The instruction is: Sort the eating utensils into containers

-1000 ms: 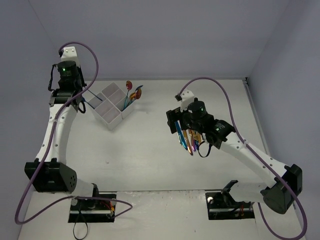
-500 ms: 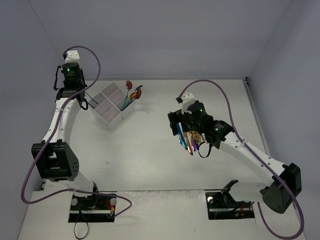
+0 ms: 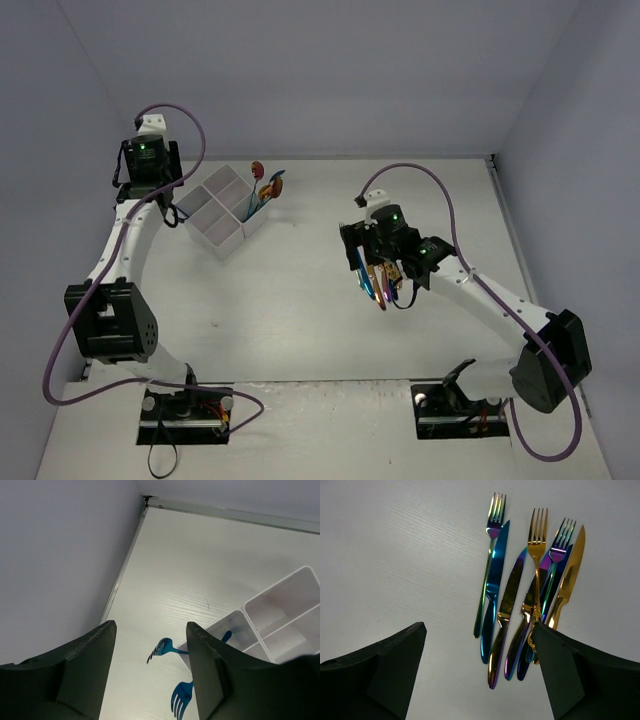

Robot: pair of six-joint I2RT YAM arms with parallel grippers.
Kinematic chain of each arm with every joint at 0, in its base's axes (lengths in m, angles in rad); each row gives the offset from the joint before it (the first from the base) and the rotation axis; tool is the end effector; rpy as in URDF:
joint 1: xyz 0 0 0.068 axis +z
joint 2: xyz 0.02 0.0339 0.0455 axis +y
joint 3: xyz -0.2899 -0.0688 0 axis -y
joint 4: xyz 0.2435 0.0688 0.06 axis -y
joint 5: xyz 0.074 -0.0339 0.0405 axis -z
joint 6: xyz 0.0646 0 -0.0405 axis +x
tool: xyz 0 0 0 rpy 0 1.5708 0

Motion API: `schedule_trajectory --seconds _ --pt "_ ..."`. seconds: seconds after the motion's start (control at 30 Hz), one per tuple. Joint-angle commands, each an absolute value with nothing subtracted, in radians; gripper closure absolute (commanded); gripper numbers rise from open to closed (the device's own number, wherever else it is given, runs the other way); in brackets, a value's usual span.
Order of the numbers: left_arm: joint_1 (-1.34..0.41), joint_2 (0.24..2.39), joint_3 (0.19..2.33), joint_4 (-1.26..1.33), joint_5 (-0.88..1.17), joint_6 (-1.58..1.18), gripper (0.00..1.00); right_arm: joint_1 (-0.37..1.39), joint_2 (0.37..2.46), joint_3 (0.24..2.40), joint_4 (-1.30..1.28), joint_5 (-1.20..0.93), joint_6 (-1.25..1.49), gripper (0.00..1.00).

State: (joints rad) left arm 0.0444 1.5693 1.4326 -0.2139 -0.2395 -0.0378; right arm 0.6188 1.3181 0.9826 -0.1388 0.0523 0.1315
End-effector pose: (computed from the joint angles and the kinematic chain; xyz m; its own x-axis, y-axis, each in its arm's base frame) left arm 0.3963 0.0329 0.3827 -0.3328 -0.0515 -0.9416 -0.2785 0.9593 0.0459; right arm 0.2630 0.1831 0.3074 -0.4398 -0.1524 -0.8851 -0.4879 0.8679 0.0930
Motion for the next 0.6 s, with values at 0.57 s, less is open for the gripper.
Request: schedule_trajectory --seconds 0.57 --pt "-0.162 1.039 1.172 -0.502 0.139 -0.445 0.36 0.541 1.845 1.284 -0.119 -0.005 0.143 0.58"
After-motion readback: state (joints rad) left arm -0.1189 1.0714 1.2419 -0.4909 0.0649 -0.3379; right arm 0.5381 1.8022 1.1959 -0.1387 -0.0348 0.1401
